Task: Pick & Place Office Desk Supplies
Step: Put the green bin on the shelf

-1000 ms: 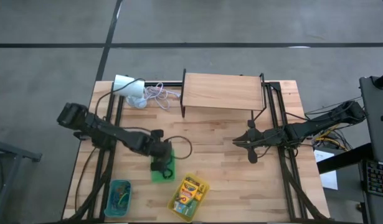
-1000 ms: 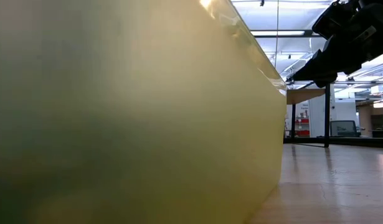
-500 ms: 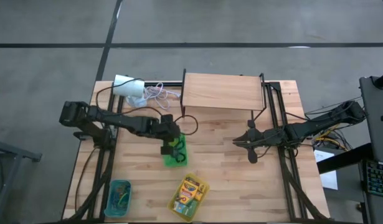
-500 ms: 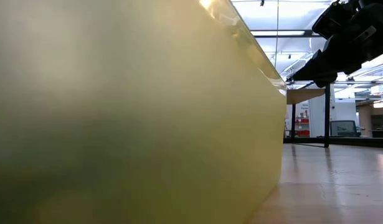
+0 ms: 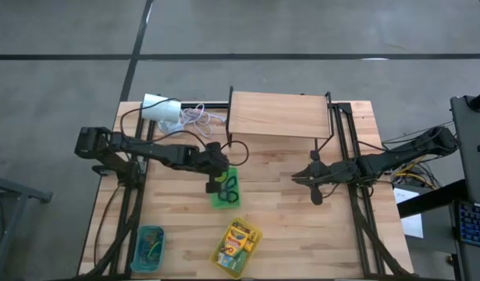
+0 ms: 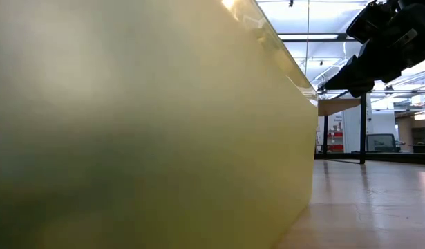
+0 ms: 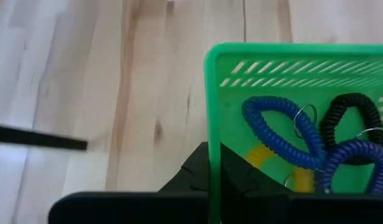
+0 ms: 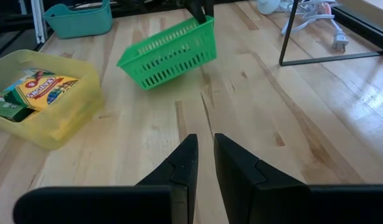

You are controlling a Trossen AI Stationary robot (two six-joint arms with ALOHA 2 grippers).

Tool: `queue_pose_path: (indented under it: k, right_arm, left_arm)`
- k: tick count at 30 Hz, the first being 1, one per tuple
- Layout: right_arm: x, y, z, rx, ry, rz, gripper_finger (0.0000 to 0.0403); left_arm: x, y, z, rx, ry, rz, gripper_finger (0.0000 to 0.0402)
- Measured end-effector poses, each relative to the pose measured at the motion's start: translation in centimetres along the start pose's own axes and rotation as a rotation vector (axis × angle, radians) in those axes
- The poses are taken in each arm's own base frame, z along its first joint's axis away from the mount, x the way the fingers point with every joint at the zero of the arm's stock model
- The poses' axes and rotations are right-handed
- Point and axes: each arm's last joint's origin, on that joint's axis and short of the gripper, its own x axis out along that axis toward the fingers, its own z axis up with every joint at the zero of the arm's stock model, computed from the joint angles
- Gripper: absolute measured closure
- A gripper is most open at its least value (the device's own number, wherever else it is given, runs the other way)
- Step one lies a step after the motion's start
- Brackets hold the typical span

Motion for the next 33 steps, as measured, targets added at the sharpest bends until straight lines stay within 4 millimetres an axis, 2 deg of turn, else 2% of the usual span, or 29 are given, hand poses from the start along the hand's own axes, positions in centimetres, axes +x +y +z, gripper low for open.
queue_pose_path:
  k: [9, 16, 24, 33]
  right_arm:
    - [0.0, 0.0, 0.0, 0.0, 0.0, 0.0, 0.0351]
    - [0.0, 0.0, 0.0, 0.0, 0.0, 0.0, 0.0351]
    - [0.0, 0.0, 0.0, 0.0, 0.0, 0.0, 0.0351]
    - [0.0, 0.0, 0.0, 0.0, 0.0, 0.0, 0.0351]
  left_arm:
    - [-0.5, 1.3, 1.7, -0.032, -0.067, -0.014, 0.0394]
    - [-1.1, 3.8, 3.0, -0.059, -0.111, -0.049, 0.0394]
    - [-2.0, 7.0, 4.1, -0.15, -0.2, -0.23, 0.0394]
    - [-4.7, 8.6, 7.7, -0.141, -0.341, -0.213, 0.0394]
